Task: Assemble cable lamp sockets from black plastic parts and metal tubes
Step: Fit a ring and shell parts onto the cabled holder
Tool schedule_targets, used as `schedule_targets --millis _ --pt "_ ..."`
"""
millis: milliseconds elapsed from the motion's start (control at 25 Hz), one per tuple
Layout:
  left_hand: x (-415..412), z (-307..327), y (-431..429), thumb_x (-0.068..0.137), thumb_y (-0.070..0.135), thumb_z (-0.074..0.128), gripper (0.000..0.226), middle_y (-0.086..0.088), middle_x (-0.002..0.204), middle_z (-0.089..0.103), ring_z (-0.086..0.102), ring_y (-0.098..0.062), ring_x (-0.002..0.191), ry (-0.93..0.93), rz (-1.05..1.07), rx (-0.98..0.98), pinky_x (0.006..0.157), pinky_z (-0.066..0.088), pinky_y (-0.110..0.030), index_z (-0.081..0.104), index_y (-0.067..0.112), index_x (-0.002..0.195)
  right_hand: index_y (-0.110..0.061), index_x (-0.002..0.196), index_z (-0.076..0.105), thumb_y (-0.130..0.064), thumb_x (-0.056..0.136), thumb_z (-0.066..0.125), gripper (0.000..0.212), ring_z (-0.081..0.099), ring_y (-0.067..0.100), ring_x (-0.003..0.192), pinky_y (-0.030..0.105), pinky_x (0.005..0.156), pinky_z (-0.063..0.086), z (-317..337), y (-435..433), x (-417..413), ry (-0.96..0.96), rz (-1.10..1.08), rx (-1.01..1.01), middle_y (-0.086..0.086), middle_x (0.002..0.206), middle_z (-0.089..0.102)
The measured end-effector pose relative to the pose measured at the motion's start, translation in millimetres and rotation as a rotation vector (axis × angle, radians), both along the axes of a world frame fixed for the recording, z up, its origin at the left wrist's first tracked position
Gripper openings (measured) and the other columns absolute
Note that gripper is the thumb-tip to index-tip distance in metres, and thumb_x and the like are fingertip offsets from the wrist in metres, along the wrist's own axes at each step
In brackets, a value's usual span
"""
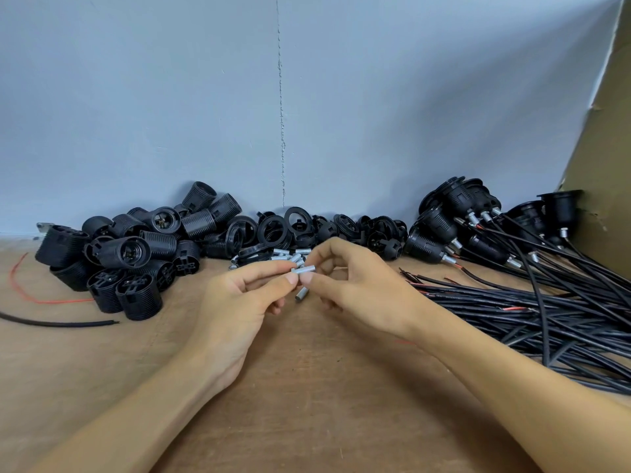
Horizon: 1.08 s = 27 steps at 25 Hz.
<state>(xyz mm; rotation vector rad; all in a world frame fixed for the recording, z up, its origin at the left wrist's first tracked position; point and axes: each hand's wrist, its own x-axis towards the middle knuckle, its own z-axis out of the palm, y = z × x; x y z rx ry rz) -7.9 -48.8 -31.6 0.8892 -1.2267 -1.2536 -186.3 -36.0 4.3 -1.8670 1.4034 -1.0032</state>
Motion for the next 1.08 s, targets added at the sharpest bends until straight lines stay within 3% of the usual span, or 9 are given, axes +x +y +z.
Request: schedule_targets --millis 120,200,280,400,520,640,760,920,1080 --pt "0 1 1 0.059 0.032 0.083 0.033 -0.007 0.081 0.076 0.056 -0.007 0.061 -0.019 0.010 -0.003 0.062 0.048 -0.023 0.083 0.025 0.091 -0.019 0.080 0.067 -0.057 0.099 0.047 0.047 0.052 0.005 0.043 0.016 0.047 0.041 1 1 0 0.035 -0.019 0.060 -0.004 0.059 0.065" --pt "0 1 2 0.060 0.034 0.083 0.032 -0.005 0.079 0.075 0.056 -0.007 0.061 -0.032 0.012 -0.015 0.062 0.048 -0.021 0.083 0.026 0.091 -0.016 0.092 0.064 -0.055 0.099 0.049 0.042 0.048 0.009 0.041 0.016 0.041 0.037 1 0 -1 -0.045 0.021 0.130 -0.001 0.067 0.065" --pt "-2 2 3 0.067 0.027 0.084 0.023 0.000 0.075 0.075 0.056 -0.005 0.061 -0.054 0.014 -0.026 0.060 0.048 -0.019 0.083 0.029 0.090 -0.012 0.087 0.063 -0.051 0.100 0.052 0.042 0.044 0.011 0.040 0.017 0.039 0.034 3 0 -1 -0.085 0.038 0.162 0.002 0.066 0.061" --pt "-2 3 4 0.079 0.013 0.082 0.023 0.002 0.081 0.077 0.059 -0.004 0.063 -0.117 0.037 -0.041 0.062 0.049 -0.020 0.082 0.032 0.090 -0.010 0.081 0.064 -0.065 0.099 0.035 0.064 0.044 0.011 0.036 0.017 0.038 0.033 4 -1 -1 -0.078 0.024 0.216 0.001 0.061 0.064" --pt "-3 4 7 0.082 0.012 0.081 0.026 0.004 0.087 0.079 0.064 0.001 0.070 -0.160 0.037 -0.062 0.065 0.049 -0.020 0.081 0.037 0.090 -0.009 0.090 0.062 -0.049 0.102 0.049 0.044 0.043 0.010 0.038 0.018 0.038 0.031 4 0 -3 -0.119 0.090 0.207 -0.001 0.065 0.063" --pt "-4 4 7 0.082 0.009 0.080 0.029 0.005 0.091 0.079 0.066 0.003 0.072 -0.177 0.028 -0.085 0.062 0.050 -0.014 0.081 0.037 0.091 -0.009 0.075 0.063 -0.067 0.099 0.033 0.068 0.044 0.012 0.034 0.016 0.035 0.032 4 0 -3 -0.060 0.019 0.247 0.004 0.054 0.060" --pt "-4 3 7 0.082 0.007 0.080 0.028 0.003 0.091 0.079 0.071 0.000 0.081 -0.159 0.022 -0.108 0.063 0.049 -0.010 0.081 0.033 0.092 -0.009 0.094 0.058 -0.043 0.102 0.052 0.036 0.049 0.013 0.040 0.021 0.038 0.037 4 0 -5 -0.180 0.123 0.254 0.001 0.064 0.060" --pt "-5 4 9 0.082 0.009 0.081 0.027 0.007 0.089 0.079 0.066 0.005 0.072 -0.199 0.036 -0.136 0.065 0.049 -0.010 0.081 0.034 0.091 -0.009 0.087 0.060 -0.062 0.100 0.038 0.059 0.047 0.015 0.035 0.019 0.035 0.033 2 -3 -7 -0.173 0.065 0.355 0.007 0.063 0.059" --pt "-5 4 10 0.082 0.008 0.081 0.028 0.007 0.090 0.079 0.067 0.005 0.075 -0.193 0.039 -0.137 0.065 0.049 -0.009 0.080 0.034 0.091 -0.008 0.089 0.057 -0.045 0.101 0.054 0.039 0.050 0.017 0.040 0.022 0.037 0.037 4 -3 -11 -0.203 0.180 0.358 0.015 0.074 0.059"
